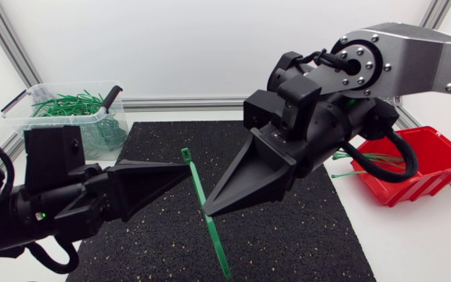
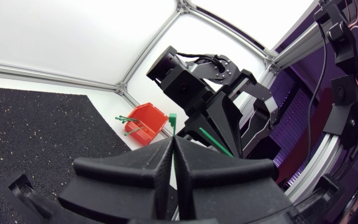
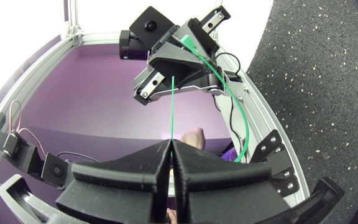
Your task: Take a green cable tie from the red box, thread the tail through the head to close it, then place it in the transparent bin on the left.
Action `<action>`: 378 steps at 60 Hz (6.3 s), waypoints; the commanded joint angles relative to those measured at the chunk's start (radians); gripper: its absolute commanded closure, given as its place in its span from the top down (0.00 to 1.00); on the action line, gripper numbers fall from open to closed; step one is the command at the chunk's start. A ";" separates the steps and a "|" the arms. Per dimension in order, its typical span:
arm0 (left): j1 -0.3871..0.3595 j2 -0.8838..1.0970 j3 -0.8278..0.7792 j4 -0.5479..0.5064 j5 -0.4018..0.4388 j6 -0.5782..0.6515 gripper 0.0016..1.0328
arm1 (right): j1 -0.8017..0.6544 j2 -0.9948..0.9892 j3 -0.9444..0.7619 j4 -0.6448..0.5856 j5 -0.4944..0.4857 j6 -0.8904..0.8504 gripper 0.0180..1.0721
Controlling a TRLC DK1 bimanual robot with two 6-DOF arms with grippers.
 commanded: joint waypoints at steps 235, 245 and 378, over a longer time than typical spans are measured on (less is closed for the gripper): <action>-0.170 -0.103 -0.121 -0.056 -0.226 0.721 0.04 | -0.008 0.148 0.108 0.114 0.121 0.069 0.66; -0.170 -0.102 -0.118 -0.063 -0.228 0.725 0.04 | -0.008 0.124 0.085 0.151 0.128 0.071 0.42; 0.639 0.280 0.233 -0.019 -0.334 0.727 0.04 | -0.147 0.015 -0.100 0.609 0.798 0.166 0.97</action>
